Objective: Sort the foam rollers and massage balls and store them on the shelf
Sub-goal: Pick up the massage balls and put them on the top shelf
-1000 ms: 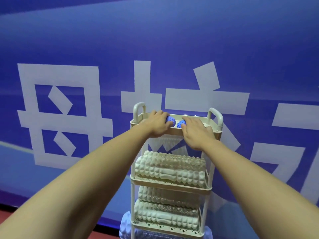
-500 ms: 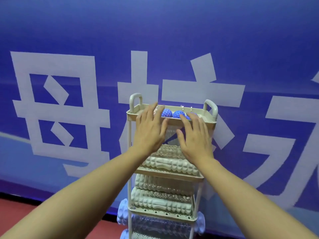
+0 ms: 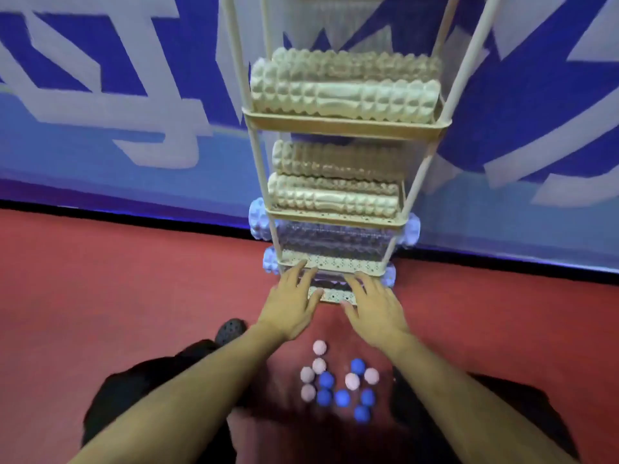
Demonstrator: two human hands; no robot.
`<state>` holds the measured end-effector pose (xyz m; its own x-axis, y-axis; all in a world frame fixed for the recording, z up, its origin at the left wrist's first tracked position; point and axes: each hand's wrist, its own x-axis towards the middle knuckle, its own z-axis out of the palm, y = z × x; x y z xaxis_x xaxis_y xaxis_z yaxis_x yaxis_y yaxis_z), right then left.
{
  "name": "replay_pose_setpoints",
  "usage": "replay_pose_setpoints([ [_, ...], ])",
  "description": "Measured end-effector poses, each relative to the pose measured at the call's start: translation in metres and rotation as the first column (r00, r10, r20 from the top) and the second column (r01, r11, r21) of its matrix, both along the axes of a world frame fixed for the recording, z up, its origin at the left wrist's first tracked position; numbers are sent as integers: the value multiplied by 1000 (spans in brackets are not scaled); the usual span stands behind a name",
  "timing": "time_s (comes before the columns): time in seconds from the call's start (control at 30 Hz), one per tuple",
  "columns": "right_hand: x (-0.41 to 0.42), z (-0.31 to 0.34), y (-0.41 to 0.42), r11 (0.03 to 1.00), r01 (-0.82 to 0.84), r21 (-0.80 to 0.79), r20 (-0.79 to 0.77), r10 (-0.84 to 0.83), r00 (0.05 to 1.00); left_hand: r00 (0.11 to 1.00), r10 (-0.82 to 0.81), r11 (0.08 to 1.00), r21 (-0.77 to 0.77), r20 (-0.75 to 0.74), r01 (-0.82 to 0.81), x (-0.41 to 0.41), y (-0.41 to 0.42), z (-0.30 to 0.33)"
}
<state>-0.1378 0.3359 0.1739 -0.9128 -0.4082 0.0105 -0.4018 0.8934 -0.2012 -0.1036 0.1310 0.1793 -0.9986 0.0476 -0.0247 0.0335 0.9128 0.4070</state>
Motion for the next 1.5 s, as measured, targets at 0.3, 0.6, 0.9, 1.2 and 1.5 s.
replay_pose_setpoints([
  [0.3,43,-180,39,978,165,128,438,-205,875,896,-11,993,110,444,-42,32,7,-194],
  [0.6,38,-303,45,920,338,197,660,-379,649,743,130,950,131,657,-282,29,27,-319],
  [0.9,14,-372,52,906,361,223,705,-406,582,655,156,933,107,739,-342,14,48,-392],
  [1.2,12,-392,48,875,472,113,729,-395,559,699,232,853,204,676,-480,17,53,-407],
  [1.5,13,-339,45,820,570,47,680,-445,583,703,186,849,249,686,-467,7,45,-354],
])
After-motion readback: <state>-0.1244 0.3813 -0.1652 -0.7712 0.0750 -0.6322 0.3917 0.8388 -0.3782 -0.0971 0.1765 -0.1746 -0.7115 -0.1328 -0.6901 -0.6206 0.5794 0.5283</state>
